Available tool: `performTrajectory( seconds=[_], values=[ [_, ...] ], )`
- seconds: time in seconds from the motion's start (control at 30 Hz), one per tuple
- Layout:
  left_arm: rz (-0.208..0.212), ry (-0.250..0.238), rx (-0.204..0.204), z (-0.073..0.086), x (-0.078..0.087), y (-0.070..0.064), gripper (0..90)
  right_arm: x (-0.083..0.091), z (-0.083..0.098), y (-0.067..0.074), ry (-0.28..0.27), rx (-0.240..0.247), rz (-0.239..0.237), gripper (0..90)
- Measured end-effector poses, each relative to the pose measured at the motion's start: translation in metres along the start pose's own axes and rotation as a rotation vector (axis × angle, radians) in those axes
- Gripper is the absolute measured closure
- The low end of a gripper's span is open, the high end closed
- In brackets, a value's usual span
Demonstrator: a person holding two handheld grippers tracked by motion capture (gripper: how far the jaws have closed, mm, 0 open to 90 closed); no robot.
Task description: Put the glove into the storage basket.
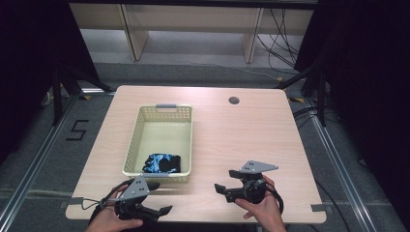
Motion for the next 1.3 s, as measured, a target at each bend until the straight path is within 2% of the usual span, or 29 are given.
performTrajectory(
  seconds=[0.03, 0.07, 0.1, 0.13, 0.17, 0.2, 0.23, 0.3, 0.37, 0.4, 0.43, 0.47, 0.5, 0.57, 0.67, 0.7, 0.73, 0.8, 0.83, 0.87, 0.9, 0.97, 1.0, 1.03, 1.07, 1.1, 1.23, 1.27, 1.3],
  values=[
    [0.000, 0.006, -0.030, 0.001, 0.000, 0.002, 16.7, 0.000, 0.002, 0.003, 0.007, -0.029, 0.000, 23.4],
    [0.002, 0.013, -0.002, 0.004, -0.001, 0.000, 16.7, 0.000, 0.003, 0.000, 0.011, 0.000, 0.011, 23.4],
    [0.008, 0.007, -0.024, 0.005, -0.003, 0.001, 16.7, 0.000, 0.006, 0.002, 0.010, -0.017, 0.001, 23.4],
    [0.009, 0.017, -0.002, 0.007, -0.003, 0.000, 16.7, 0.001, 0.007, 0.005, 0.024, -0.041, 0.000, 23.3],
    [0.006, 0.025, -0.033, 0.008, -0.004, 0.002, 16.7, 0.000, 0.008, 0.001, 0.016, 0.016, 0.008, 23.2],
    [0.007, 0.037, -0.023, 0.009, -0.004, 0.001, 16.7, 0.001, 0.010, 0.005, 0.029, -0.031, 0.004, 23.1],
    [0.009, 0.018, 0.009, 0.010, -0.006, -0.001, 16.7, 0.001, 0.011, 0.005, 0.018, -0.019, -0.001, 23.0],
    [0.005, 0.036, -0.024, 0.012, -0.006, 0.001, 16.7, 0.002, 0.014, 0.003, 0.018, -0.004, 0.008, 23.0],
    [0.008, 0.034, -0.006, 0.015, -0.008, -0.001, 16.7, 0.003, 0.017, 0.004, 0.021, -0.007, 0.002, 22.8],
    [-0.004, 0.050, -0.022, 0.016, -0.008, 0.000, 16.7, 0.004, 0.019, 0.007, 0.021, -0.029, 0.001, 22.8],
    [0.000, 0.041, -0.018, 0.017, -0.009, -0.001, 16.6, 0.004, 0.020, 0.005, 0.018, -0.002, 0.002, 22.7],
    [0.000, 0.048, -0.038, 0.018, -0.008, 0.000, 16.6, 0.007, 0.022, 0.007, 0.035, -0.033, 0.011, 22.7],
    [0.001, 0.047, -0.021, 0.020, -0.009, -0.001, 16.6, 0.007, 0.023, 0.005, 0.024, 0.001, 0.009, 22.7],
    [0.006, 0.049, -0.012, 0.022, -0.009, -0.002, 16.6, 0.009, 0.025, 0.007, 0.020, -0.031, 0.008, 22.6],
    [-0.005, 0.057, -0.039, 0.024, -0.008, 0.000, 16.5, 0.012, 0.030, 0.007, 0.019, -0.018, 0.011, 22.4],
    [-0.004, 0.056, -0.059, 0.024, -0.008, 0.001, 16.5, 0.015, 0.032, 0.011, 0.039, -0.062, 0.014, 21.9],
    [0.000, 0.038, -0.037, 0.025, -0.009, -0.001, 16.5, 0.014, 0.033, 0.010, 0.030, -0.040, 0.016, 21.7],
    [-0.005, 0.057, -0.057, 0.026, -0.008, 0.001, 16.4, 0.015, 0.036, 0.009, 0.023, -0.015, 0.015, 21.3],
    [0.006, 0.044, -0.010, 0.028, -0.009, -0.002, 16.4, 0.016, 0.038, 0.012, 0.036, -0.044, 0.016, 21.0],
    [0.008, 0.045, -0.013, 0.028, -0.010, -0.001, 16.4, 0.016, 0.040, 0.011, 0.034, -0.020, 0.019, 20.3],
    [-0.005, 0.067, -0.057, 0.029, -0.009, 0.002, 16.4, 0.017, 0.042, 0.013, 0.052, -0.040, 0.032, 19.5],
    [-0.012, 0.074, -0.041, 0.032, -0.011, 0.001, 16.3, 0.016, 0.047, 0.013, 0.058, -0.016, 0.022, 18.0],
    [-0.008, 0.078, -0.038, 0.034, -0.011, 0.001, 16.3, 0.018, 0.049, 0.017, 0.079, -0.039, 0.017, 17.8],
    [-0.009, 0.079, -0.040, 0.034, -0.012, 0.000, 16.3, 0.016, 0.051, 0.015, 0.067, -0.007, 0.021, 17.4],
    [0.006, 0.079, -0.032, 0.036, -0.013, -0.001, 16.3, 0.018, 0.052, 0.016, 0.080, -0.005, 0.031, 16.9],
    [-0.003, 0.089, -0.040, 0.037, -0.014, 0.000, 16.3, 0.018, 0.054, 0.018, 0.087, -0.026, 0.025, 17.0],
    [0.007, 0.102, -0.040, 0.042, -0.017, -0.005, 16.2, 0.021, 0.058, 0.019, 0.094, -0.008, 0.044, 17.0],
    [0.005, 0.113, -0.071, 0.043, -0.017, -0.003, 16.2, 0.021, 0.060, 0.020, 0.092, 0.002, 0.036, 17.0],
    [0.003, 0.122, -0.051, 0.044, -0.018, -0.005, 16.2, 0.022, 0.061, 0.021, 0.102, -0.005, 0.041, 17.0]
  ],
)
Point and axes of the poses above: each handheld gripper's, and its own axes: x roughly backward along the jaws, z roughly out of its underside, y roughly to its left, the point moved 4 cm from there along -x, roughly forward along the jaws, and after that the axes turned 10 degrees about x, right-handed, at the moved point
